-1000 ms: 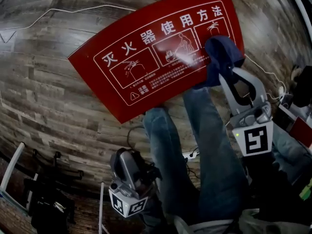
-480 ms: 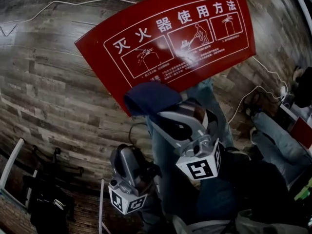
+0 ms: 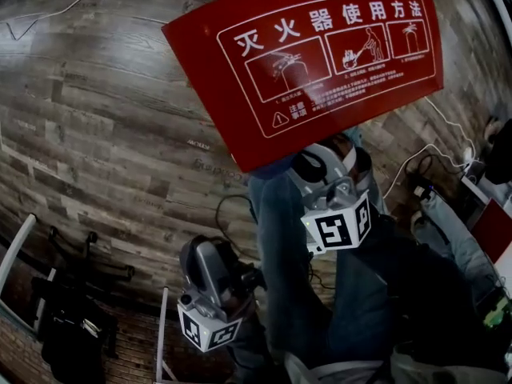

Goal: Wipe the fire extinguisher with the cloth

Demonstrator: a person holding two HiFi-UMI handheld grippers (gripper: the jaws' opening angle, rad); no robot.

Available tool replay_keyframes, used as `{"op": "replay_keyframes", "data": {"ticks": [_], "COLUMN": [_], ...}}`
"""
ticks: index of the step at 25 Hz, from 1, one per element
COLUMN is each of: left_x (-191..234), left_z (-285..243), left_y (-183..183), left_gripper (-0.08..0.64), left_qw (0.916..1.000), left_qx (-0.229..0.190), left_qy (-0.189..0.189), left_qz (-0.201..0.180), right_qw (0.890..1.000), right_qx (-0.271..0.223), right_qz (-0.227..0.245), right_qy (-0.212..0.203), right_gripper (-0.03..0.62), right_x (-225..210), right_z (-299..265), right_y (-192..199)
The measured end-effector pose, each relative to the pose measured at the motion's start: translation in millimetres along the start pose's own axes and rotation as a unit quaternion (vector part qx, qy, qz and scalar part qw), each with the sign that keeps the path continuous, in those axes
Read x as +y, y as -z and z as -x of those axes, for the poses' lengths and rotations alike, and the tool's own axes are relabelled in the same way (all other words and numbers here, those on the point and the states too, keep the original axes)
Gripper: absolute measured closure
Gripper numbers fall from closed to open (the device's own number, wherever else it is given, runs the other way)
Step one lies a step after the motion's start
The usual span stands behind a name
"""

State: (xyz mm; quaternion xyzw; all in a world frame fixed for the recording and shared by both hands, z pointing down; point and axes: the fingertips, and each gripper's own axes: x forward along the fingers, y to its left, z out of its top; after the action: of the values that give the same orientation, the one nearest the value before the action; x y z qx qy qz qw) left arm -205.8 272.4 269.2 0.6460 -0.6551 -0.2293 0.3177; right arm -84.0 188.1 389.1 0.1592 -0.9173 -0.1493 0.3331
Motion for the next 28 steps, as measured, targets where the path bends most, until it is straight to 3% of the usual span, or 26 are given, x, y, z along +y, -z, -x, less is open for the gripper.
{"op": "replay_keyframes", "data": {"ticks": [4, 6, 8, 9, 11, 14, 18, 21, 23, 25, 28], "left_x": [11, 13, 12, 11, 6, -6, -31, -55, -68, -78, -98], "left_z": [15, 16, 14, 12, 7, -6, -28, -46, -59, -71, -90], "left_y": [-1, -4, -6, -6, -1, 13, 35, 46, 50, 57, 77], "left_gripper": [0.554, 0.554, 0.554, 0.554, 0.554, 0.554, 0.554, 0.554, 0.554, 0.554, 0.554], "left_qw": [0.9998, 0.9998, 0.9999, 0.9999, 1.0000, 0.9999, 0.9989, 0.9975, 0.9966, 0.9959, 0.9946], "left_qx": [-0.004, -0.007, -0.007, -0.006, 0.000, 0.012, 0.032, 0.047, 0.054, 0.059, 0.069], "left_qy": [-0.017, -0.017, -0.013, -0.010, -0.003, 0.008, 0.030, 0.051, 0.062, 0.068, 0.077], "left_qz": [0.009, 0.009, 0.006, 0.005, 0.005, 0.008, 0.014, 0.012, 0.007, 0.004, 0.007], "right_qw": [0.992, 0.975, 0.949, 0.944, 0.950, 0.964, 0.962, 0.972, 0.977, 0.968, 0.931], "right_qx": [0.016, 0.045, 0.087, 0.095, 0.087, 0.057, -0.016, 0.010, 0.012, 0.026, 0.083], "right_qz": [-0.121, -0.204, -0.280, -0.291, -0.278, -0.259, -0.271, -0.231, -0.213, -0.248, -0.339], "right_qy": [0.034, 0.075, 0.113, 0.122, 0.108, 0.027, -0.029, -0.041, -0.014, 0.036, 0.107], "right_gripper": [0.545, 0.545, 0.546, 0.545, 0.545, 0.545, 0.545, 0.546, 0.546, 0.546, 0.546], "right_x": [-13, -29, -44, -51, -53, -27, -9, -23, -52, -90, -138], "right_z": [-1, 7, 19, 22, 19, 5, -12, 2, 19, 42, 81], "right_y": [27, 53, 84, 91, 88, 54, 14, 43, 75, 117, 185]}}
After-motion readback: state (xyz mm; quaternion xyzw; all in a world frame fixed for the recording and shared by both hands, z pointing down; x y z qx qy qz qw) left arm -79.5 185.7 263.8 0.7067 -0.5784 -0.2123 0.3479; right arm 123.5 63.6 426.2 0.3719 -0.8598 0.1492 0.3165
